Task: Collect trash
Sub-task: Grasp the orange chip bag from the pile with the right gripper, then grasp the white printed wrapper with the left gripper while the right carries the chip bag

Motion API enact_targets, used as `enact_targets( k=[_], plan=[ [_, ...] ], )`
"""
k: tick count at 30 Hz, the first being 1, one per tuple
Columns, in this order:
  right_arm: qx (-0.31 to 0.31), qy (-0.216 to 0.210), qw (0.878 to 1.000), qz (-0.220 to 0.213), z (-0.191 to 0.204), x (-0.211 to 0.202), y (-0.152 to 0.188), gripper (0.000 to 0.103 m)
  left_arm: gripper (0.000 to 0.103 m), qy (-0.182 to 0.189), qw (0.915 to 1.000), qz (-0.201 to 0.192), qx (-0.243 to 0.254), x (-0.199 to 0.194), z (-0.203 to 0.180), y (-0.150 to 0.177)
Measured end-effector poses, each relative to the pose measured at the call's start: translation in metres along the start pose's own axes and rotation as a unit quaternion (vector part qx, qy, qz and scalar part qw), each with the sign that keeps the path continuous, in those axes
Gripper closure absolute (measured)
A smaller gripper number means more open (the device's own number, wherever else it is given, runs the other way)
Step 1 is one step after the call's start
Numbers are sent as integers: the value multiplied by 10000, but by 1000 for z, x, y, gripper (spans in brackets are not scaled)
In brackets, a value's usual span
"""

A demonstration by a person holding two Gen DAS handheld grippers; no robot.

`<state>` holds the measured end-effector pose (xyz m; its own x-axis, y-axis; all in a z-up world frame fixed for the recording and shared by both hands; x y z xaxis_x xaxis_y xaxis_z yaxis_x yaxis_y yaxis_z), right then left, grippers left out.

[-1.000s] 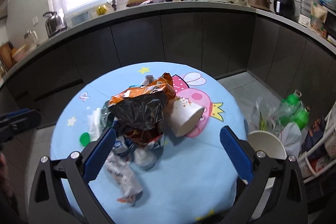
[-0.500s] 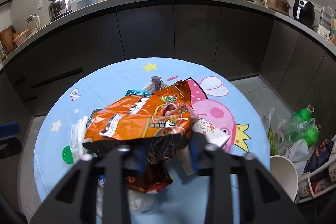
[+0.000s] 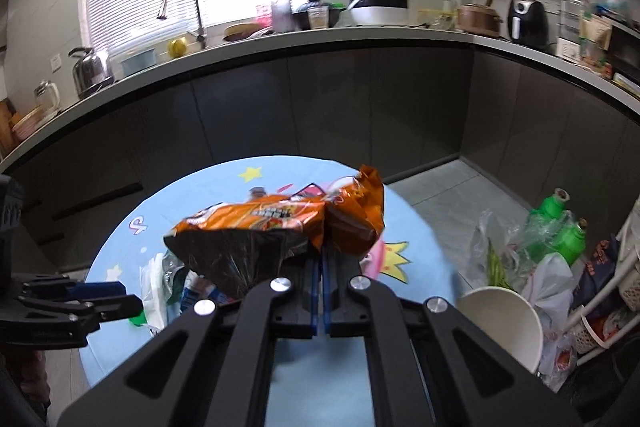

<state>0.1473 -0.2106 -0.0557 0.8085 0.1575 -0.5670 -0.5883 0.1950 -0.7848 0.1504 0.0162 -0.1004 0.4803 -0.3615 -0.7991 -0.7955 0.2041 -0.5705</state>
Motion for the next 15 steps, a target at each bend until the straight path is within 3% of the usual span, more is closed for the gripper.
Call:
enact_targets(
  k=[4, 7, 8, 10, 12, 15],
  plan=[
    [104, 128, 9999, -38, -18, -23, 6, 100, 63, 394, 9981, 416, 221, 9, -27, 19],
    [105, 127, 9998, -78, -20, -33, 12, 100, 46, 337, 9967, 734, 46, 20, -36, 35],
    [83, 126, 9998, -96, -19, -35, 14, 100, 45, 301, 9966, 765, -25, 25, -39, 38],
    [13, 75, 9999, -121, -16, -40, 16, 100, 45, 147, 9956, 854, -364, 34, -38, 42],
    [-47, 29, 9999, -150, -13, -45, 19, 100, 45, 283, 9924, 874, -823, 39, -30, 46],
    [-120, 22, 9998, -178, -9, -50, 22, 100, 46, 241, 9896, 895, -1096, 45, -23, 48]
  ],
)
Point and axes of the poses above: each gripper's, at about its wrist camera, not at the fingertips, and x roughly the way its jaws point, z to its left, y to its underside, the point moved 3 cm from there along x, roughly the way its jaws point, and after that the axes turned 11 degrees about x, right-handed, at the moved point
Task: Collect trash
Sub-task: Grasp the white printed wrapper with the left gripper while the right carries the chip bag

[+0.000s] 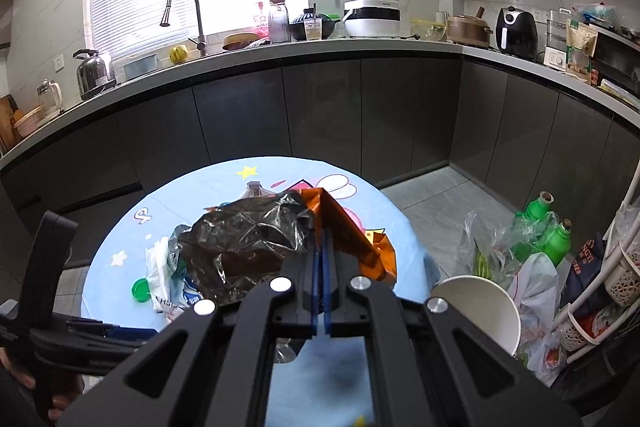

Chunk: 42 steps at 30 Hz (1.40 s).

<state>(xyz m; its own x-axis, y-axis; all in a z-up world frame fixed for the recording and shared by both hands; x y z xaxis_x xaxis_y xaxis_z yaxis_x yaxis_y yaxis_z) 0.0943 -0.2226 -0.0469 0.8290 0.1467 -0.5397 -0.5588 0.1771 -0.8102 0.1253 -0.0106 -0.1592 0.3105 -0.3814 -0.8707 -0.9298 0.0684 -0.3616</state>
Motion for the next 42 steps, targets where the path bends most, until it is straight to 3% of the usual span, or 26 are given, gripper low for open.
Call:
enact_targets(
  k=[1, 4, 6, 7, 10, 20, 25, 27, 29, 30, 34, 37, 40, 42],
  plan=[
    [3, -29, 10000, 5, 1, -1, 1, 100, 47, 24, 10000, 2, -35, 1, 1, 0],
    [-24, -57, 10000, 46, 2, -1, 2, 100, 61, 114, 9998, 48, -170, 6, 5, 0],
    [-21, -98, 9999, 13, 4, -5, 1, 101, 84, 176, 9995, 105, -224, 11, 6, -2],
    [-21, -115, 9999, -11, 6, -7, 0, 101, 103, 263, 9993, 134, -209, 13, 6, -1],
    [-2, -162, 9998, -135, 6, -17, -4, 101, 103, 242, 9997, 81, -40, 6, 2, 1],
    [61, -94, 9978, -656, -3, -55, -20, 101, 103, 183, 9951, -676, 697, -70, -22, -3],
    [204, 26, 9969, -755, -17, -64, -24, 101, 103, -204, 9897, -855, 1130, -83, -31, -6],
    [257, 45, 9969, -739, -21, -64, -24, 101, 96, -295, 9858, -871, 1403, -75, -36, -1],
    [307, 34, 9972, -680, -23, -62, -22, 101, 53, -312, 9870, -661, 1434, -60, -35, 3],
    [313, 22, 9973, -661, -23, -61, -22, 101, 48, -299, 9892, -558, 1325, -51, -30, 5],
    [307, 3, 9975, -636, -22, -60, -20, 101, 44, -377, 9965, -233, 707, -27, -7, 3],
    [330, 13, 9976, -613, -22, -57, -18, 101, 44, -156, 9997, 101, 133, -17, 9, 9],
    [361, 1, 9977, -569, -22, -52, -18, 101, 43, 208, 9982, 121, -558, -15, 23, 11],
    [357, -30, 9980, -524, -21, -49, -17, 100, 43, 174, 9969, 72, -758, -11, 26, 8]
  ],
)
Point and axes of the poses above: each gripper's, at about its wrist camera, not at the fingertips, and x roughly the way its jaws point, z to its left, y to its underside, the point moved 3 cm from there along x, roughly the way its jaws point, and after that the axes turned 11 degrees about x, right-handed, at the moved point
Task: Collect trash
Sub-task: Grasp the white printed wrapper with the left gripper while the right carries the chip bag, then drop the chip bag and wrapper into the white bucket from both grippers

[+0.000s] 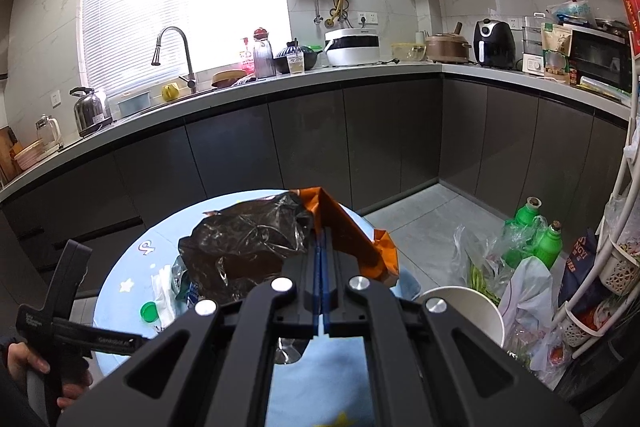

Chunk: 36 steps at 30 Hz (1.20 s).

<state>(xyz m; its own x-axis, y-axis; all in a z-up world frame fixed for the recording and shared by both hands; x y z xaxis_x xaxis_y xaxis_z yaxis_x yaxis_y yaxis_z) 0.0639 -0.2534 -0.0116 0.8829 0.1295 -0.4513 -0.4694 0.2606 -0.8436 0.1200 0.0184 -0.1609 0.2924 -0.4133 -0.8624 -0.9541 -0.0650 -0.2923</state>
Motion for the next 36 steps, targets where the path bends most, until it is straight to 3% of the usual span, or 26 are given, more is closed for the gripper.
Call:
enact_targets(
  k=[5, 6, 7, 12, 17, 22, 25, 31, 36],
  plan=[
    [-45, -37, 10000, 59, 4, 5, 2, 100, 46, -53, 9988, 6, -480, 18, 7, -9],
    [-48, -34, 10000, 60, 2, 5, 2, 100, 51, -45, 9988, 62, -489, 23, 7, -9],
    [-50, -25, 10000, 57, 2, 6, 2, 100, 74, 7, 9988, 120, -471, 26, 7, -8],
    [-35, 22, 10000, 20, -2, 5, 1, 100, 95, -91, 9998, 65, 141, 14, -10, -3],
    [-22, 173, 9997, -152, -16, -3, -5, 100, 97, -49, 9960, -312, 834, -28, -44, -5],
    [165, 607, 9974, -351, -52, -11, -14, 100, 97, 207, 9837, -946, 1518, -68, -95, -38],
    [314, 913, 9946, -368, -82, -9, -16, 100, 97, 417, 9764, -1124, 1795, -74, -129, -58],
    [641, 1341, 9888, -103, -143, 14, 5, 100, 97, 663, 9642, -1198, 2270, -54, -206, -90],
    [898, 1459, 9849, 264, -187, 54, 29, 100, 97, 770, 9616, -928, 2466, -5, -247, -108]
  ],
)
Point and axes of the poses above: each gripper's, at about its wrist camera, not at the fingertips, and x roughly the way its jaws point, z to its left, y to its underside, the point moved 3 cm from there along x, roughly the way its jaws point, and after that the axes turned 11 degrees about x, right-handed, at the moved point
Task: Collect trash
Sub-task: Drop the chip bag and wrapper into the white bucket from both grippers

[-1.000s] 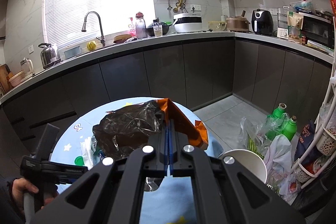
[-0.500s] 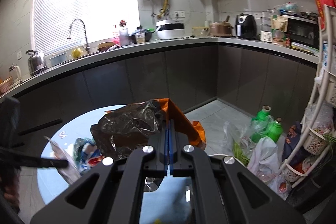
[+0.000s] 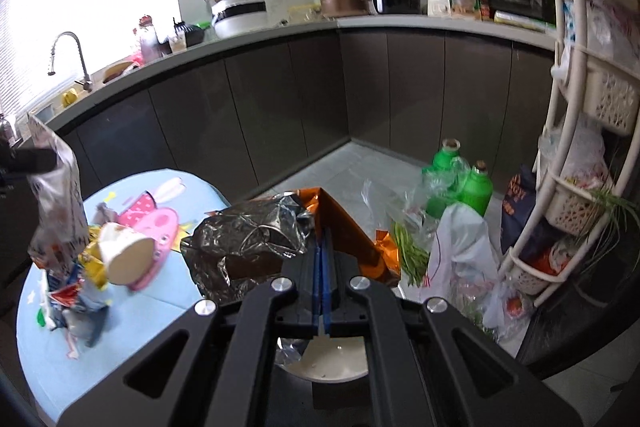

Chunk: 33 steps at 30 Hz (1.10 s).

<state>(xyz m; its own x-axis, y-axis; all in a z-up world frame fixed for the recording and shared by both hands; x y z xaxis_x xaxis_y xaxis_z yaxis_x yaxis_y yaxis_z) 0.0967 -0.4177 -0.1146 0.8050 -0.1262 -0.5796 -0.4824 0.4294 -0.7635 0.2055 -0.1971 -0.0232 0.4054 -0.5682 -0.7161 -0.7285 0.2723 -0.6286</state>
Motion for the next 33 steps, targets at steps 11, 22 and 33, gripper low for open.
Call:
enact_targets(
  k=[11, 22, 33],
  plan=[
    [129, 84, 9963, 851, -33, 106, 41, 84, 97, 155, 9986, 511, -12, 99, -2, -13],
    [353, 275, 9909, 1269, -65, 111, 75, 67, 96, 332, 9949, 934, 203, 164, -22, -1],
    [411, 249, 9899, 1337, -71, 102, 85, 54, 37, 260, 9939, 915, 552, 199, -47, 14]
  ],
)
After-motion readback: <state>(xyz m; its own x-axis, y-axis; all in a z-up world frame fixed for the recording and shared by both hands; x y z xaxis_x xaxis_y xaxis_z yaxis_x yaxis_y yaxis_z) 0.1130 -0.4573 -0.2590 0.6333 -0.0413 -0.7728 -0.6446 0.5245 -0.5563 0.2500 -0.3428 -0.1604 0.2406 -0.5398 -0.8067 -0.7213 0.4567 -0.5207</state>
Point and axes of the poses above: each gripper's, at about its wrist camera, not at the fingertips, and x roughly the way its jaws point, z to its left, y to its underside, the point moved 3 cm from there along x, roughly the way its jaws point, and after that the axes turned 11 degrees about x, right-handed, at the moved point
